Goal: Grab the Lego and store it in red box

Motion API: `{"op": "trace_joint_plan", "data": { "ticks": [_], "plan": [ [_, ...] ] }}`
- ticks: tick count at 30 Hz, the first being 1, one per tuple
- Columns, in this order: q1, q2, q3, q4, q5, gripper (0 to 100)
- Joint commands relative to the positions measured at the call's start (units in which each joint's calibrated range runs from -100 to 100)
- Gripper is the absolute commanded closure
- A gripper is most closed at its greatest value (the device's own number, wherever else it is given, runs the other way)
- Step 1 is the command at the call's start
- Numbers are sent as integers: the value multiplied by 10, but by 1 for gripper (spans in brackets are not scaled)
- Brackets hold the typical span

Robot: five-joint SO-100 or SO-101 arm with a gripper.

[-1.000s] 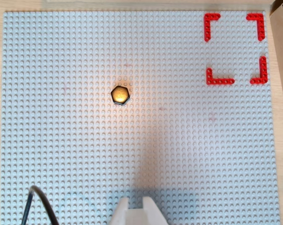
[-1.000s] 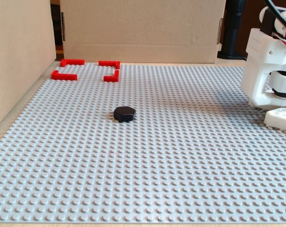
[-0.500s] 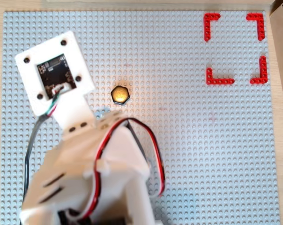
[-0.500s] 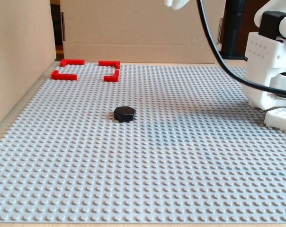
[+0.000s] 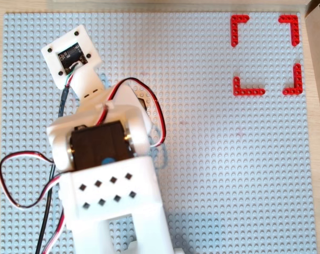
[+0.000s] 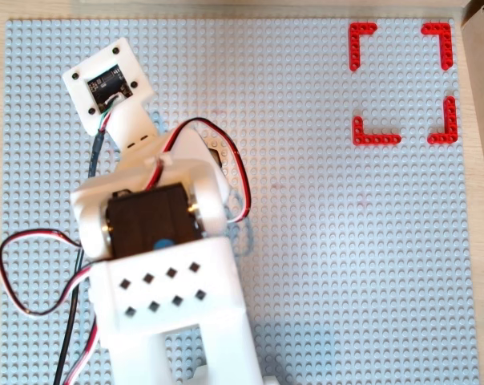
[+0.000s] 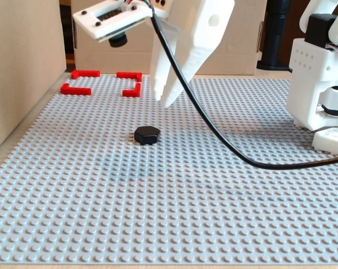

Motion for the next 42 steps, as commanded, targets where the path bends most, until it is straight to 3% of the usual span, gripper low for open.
{"op": "trace_joint_plan", "data": {
  "ticks": [1,12,42],
  "plan": [
    [4,33,-2,-27,2,88],
    [52,106,-2,-87,4,86],
    [51,114,-2,-64,-6,86]
  ]
}}
